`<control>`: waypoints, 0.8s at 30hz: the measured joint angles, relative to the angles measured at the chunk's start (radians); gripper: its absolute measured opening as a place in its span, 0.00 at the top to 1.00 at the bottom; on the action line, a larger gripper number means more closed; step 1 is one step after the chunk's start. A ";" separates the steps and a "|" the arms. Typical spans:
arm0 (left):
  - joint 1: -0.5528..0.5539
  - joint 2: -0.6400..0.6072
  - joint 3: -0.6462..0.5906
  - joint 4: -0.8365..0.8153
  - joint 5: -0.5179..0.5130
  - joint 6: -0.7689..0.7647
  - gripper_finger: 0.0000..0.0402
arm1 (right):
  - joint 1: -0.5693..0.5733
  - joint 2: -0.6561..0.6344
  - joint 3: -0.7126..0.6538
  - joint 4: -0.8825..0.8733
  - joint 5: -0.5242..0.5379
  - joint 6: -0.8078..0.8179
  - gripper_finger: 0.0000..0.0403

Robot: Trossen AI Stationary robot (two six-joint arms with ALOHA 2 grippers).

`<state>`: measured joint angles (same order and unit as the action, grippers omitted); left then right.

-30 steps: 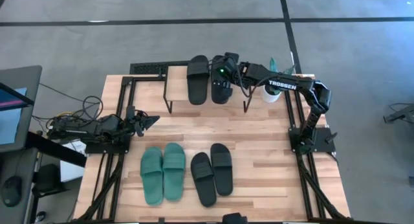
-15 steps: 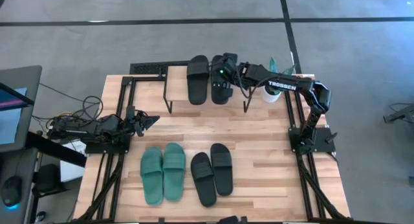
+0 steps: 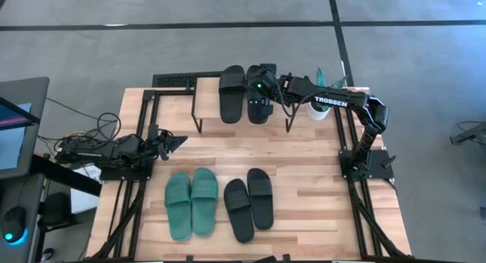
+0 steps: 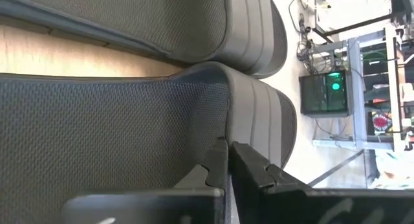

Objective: Pick and place slides into the shelf
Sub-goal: Put the black slide on the shelf

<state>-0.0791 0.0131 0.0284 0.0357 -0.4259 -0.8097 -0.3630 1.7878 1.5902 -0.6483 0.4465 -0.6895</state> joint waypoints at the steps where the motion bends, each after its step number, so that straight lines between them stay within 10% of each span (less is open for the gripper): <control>1: 0.000 0.000 0.000 0.000 0.000 0.000 1.00 | 0.000 0.000 0.000 0.000 0.000 0.000 1.00; 24: 0.000 0.000 0.000 0.000 0.002 -0.008 1.00 | -0.008 0.001 0.000 -0.017 -0.030 0.098 0.78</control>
<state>-0.0789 0.0130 0.0284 0.0360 -0.4236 -0.8173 -0.3708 1.7885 1.5902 -0.6651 0.4166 -0.5917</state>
